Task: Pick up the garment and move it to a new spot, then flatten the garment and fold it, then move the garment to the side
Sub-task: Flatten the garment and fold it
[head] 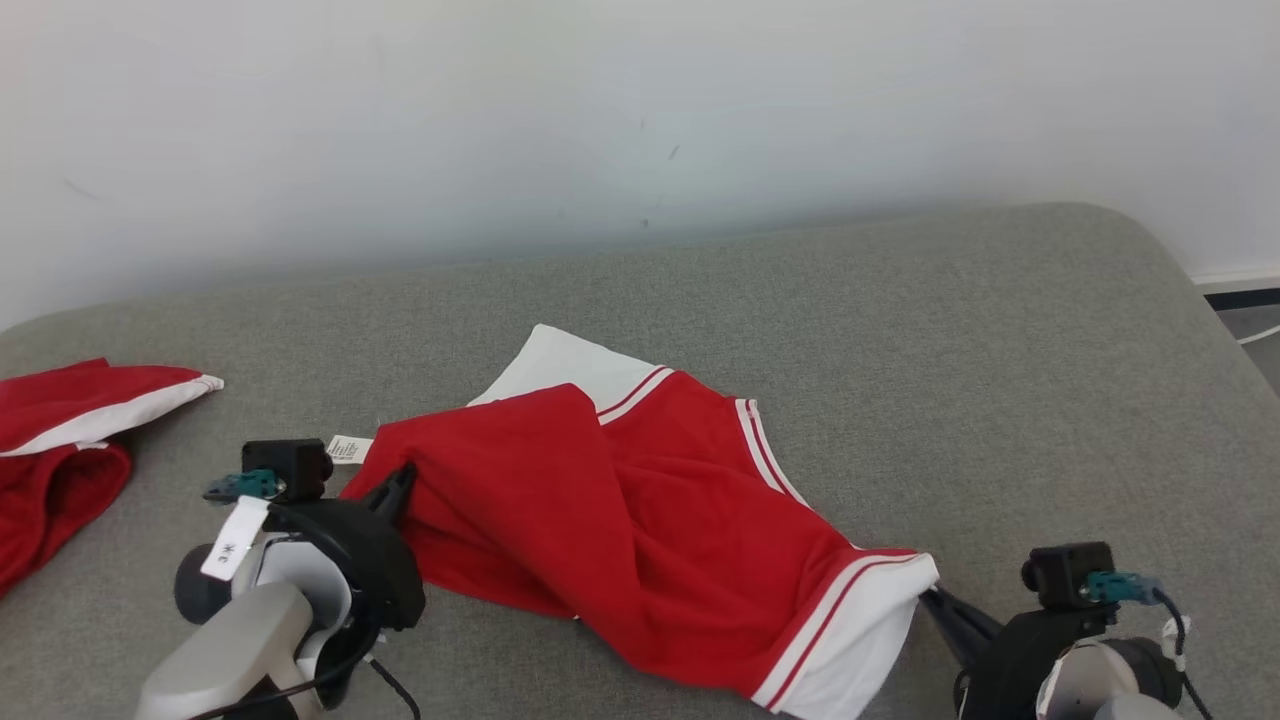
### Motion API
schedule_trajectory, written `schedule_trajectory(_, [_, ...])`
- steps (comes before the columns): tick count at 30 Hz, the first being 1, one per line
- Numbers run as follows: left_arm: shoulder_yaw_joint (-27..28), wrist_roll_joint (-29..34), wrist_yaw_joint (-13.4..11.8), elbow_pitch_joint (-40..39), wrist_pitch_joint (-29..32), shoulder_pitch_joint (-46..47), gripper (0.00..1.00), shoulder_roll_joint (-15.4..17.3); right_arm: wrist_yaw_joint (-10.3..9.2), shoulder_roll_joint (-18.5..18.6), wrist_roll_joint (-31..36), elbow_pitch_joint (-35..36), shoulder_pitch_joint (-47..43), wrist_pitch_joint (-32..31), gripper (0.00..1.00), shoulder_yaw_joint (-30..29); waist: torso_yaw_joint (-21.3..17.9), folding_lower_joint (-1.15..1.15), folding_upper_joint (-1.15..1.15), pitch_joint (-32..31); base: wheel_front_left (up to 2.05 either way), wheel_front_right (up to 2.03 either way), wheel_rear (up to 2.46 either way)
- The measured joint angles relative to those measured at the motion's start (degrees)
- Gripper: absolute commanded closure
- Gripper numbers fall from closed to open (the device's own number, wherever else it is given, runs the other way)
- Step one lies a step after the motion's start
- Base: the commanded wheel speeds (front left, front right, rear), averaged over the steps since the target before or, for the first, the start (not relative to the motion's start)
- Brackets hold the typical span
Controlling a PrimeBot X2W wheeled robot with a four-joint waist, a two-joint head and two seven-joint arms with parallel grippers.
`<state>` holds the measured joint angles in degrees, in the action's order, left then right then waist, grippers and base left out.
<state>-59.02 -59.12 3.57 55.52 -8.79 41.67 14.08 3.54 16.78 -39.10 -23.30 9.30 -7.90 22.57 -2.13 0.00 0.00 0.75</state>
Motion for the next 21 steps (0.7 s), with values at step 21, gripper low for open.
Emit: schedule_trajectory(21, [0.54, -1.34, 0.47, -6.37, -2.82, -3.30, 1.00, 3.19, 2.04, 2.78, -8.31, 7.37, -3.34, -1.59, 1.00, -3.94, -0.12, 0.00, 0.00, -2.04, 0.00, 0.00, 0.00])
